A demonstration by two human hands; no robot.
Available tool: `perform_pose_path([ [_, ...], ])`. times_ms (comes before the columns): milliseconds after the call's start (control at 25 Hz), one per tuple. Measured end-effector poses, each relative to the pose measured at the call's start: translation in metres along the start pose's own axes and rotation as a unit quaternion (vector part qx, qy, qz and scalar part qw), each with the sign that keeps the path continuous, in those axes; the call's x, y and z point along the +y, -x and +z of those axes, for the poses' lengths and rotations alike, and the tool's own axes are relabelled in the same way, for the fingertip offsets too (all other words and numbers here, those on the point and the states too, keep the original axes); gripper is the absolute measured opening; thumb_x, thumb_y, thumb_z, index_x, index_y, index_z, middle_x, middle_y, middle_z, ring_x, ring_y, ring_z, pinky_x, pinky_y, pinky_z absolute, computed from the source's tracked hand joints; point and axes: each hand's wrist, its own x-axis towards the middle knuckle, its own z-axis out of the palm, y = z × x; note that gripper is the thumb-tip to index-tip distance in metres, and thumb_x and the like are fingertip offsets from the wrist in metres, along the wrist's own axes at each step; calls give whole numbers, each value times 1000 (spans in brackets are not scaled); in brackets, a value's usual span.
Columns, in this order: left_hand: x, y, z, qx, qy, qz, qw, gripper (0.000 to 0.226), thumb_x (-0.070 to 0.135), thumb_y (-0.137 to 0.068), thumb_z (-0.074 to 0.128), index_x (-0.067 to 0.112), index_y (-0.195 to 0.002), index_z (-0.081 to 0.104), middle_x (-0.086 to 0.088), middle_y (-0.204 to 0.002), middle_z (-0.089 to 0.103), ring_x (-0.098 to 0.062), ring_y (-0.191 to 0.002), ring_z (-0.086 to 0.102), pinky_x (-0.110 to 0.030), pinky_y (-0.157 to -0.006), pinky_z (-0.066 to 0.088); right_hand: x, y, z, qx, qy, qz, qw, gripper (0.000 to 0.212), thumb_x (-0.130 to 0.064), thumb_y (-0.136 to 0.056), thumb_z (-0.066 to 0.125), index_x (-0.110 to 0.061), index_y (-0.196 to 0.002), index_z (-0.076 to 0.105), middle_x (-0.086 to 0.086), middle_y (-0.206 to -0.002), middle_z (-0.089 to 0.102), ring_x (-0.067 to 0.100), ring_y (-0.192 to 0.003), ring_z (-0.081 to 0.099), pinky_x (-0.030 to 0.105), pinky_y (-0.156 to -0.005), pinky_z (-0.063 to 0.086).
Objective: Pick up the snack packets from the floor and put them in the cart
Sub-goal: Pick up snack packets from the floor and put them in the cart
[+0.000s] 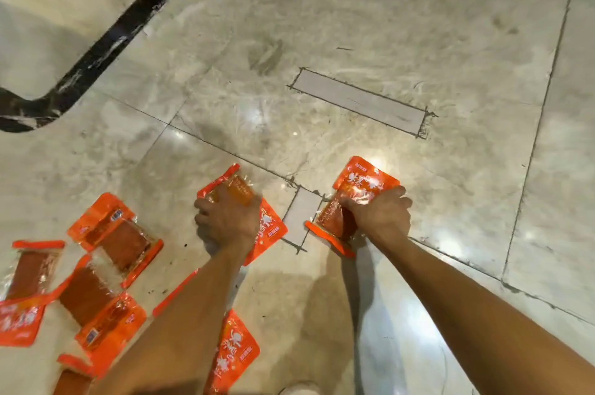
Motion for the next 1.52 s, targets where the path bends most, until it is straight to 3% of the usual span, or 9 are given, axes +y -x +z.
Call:
perform_pose_path([
  [280,-16,8,12,0,206,-58,977,105,38,-61,95,17,-142,32,-21,-134,55,-46,-124,54,-55,-101,47,4,15,23,-37,-84,-38,995,67,-34,-73,85,-7,-119,45,16,-113,67,40,-104,67,43,-81,53],
  [440,-19,33,5,-52,230,-15,972,90,27,-75,89,24,-140,27,-16,-133,61,-42,-121,61,-59,-98,51,32,15,12,-88,-64,-72,991,47,-37,-71,84,-18,-108,62,8,-104,73,32,-97,69,34,-75,53],
  [640,-14,115,-74,-156,189,81,966,96,19,-90,76,28,-159,10,-12,-127,67,-34,-105,68,-40,-89,53,81,71,-69,-113,-90,-28,989,50,-23,-76,83,-18,-120,59,9,-115,71,35,-108,66,41,-90,52],
  [800,-3,195,-199,-240,223,90,941,118,11,-80,86,22,-163,2,24,-99,51,-8,-90,58,-28,-84,47,76,169,-179,-136,-182,-6,974,55,-21,-71,89,-20,-116,58,2,-106,73,23,-95,69,41,-83,57],
  [920,13,255,-321,-266,248,91,927,86,12,-74,91,17,-143,39,9,-98,68,-3,-80,65,-23,-71,51,36,267,-295,-138,-222,-50,964,55,-24,-72,90,-24,-116,56,-15,-97,68,1,-86,63,23,-68,50],
  [1000,24,291,-403,-274,256,101,922,65,16,-71,93,25,-119,50,-3,-107,72,-14,-86,70,-26,-74,56,3,331,-370,-139,-255,-70,954,55,-27,-75,89,-23,-118,55,-18,-100,67,1,-89,64,22,-69,52],
  [1120,44,352,-550,-277,280,136,909,56,24,-72,92,29,-111,53,-4,-109,74,-18,-90,74,-37,-77,60,-38,439,-495,-125,-297,-99,941,56,-29,-77,87,-21,-122,54,-8,-110,71,12,-101,68,36,-81,60],
  [1240,49,404,-678,-281,316,174,890,52,29,-72,92,32,-104,51,-2,-106,74,-15,-85,75,-38,-77,61,-65,542,-594,-111,-337,-128,926,60,-32,-77,86,-24,-126,52,-6,-116,69,14,-105,68,35,-79,61],
  [1520,30,476,-856,-336,281,319,840,67,38,-68,93,26,-118,50,-5,-109,74,-25,-86,77,-51,-85,62,-52,746,-703,-14,-412,-160,897,69,-35,-67,90,-22,-125,55,1,-114,75,23,-103,73,43,-83,63],
])
